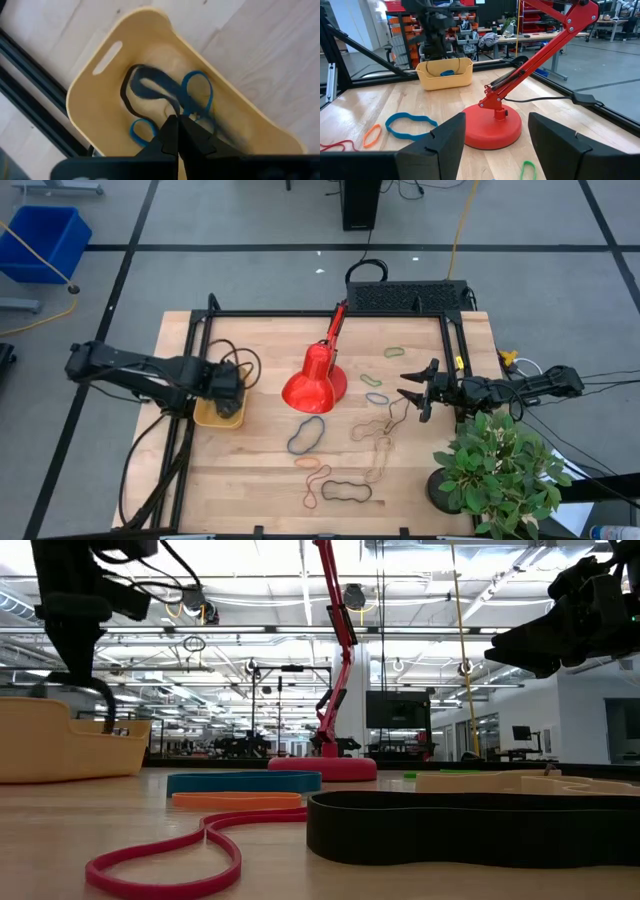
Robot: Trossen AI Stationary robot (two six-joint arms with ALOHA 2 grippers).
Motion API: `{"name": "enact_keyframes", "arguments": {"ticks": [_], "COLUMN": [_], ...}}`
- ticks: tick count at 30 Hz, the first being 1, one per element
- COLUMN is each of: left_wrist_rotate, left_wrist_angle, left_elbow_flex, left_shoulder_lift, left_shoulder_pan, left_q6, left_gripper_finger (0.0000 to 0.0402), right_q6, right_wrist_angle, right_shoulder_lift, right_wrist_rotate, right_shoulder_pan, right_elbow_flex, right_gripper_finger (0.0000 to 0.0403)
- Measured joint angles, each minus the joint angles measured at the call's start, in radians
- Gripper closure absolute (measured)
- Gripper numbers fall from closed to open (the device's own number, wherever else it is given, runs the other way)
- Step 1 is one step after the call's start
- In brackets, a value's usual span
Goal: Pick and place rubber bands into bin
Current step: Put the top black rubber band into the yellow bin
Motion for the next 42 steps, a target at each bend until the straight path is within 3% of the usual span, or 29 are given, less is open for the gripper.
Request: {"name": "enact_keyframes", "arguments": {"ticks": [15,23,33,42], "left_wrist_rotate": [0.045,0.069,0.128,0.139], "left_wrist_angle": [0.000,0.008,0.162,0.210], "left_elbow_flex": [0.000,-0.032,-0.162,-0.185], "left_shoulder_lift": [0.219,0.222,0.222,0.222], "left_shoulder_pan": [0.000,0.027,0.107,0.145], "left_q6": [0.008,-0.001,0.014,0.030], "left_gripper_finger": [0.0382,0.0384,0.0394,0.0343], "right_q6": [0.000,0.000,0.000,0.000], "right_wrist_angle": [0.000,0.000,0.000,0.000], "right_shoulder_lift": [0.000,0.000,0.000,0.000], "right_wrist_rotate": [0.000,0.000,0.000,0.000], "right_shoulder_pan": [0.000,0.000,0.000,0.000], "right_elbow_flex": [0.000,0.000,0.000,0.000], "right_gripper_finger": [0.0193,0.0193,0.0193,0.0193]}}
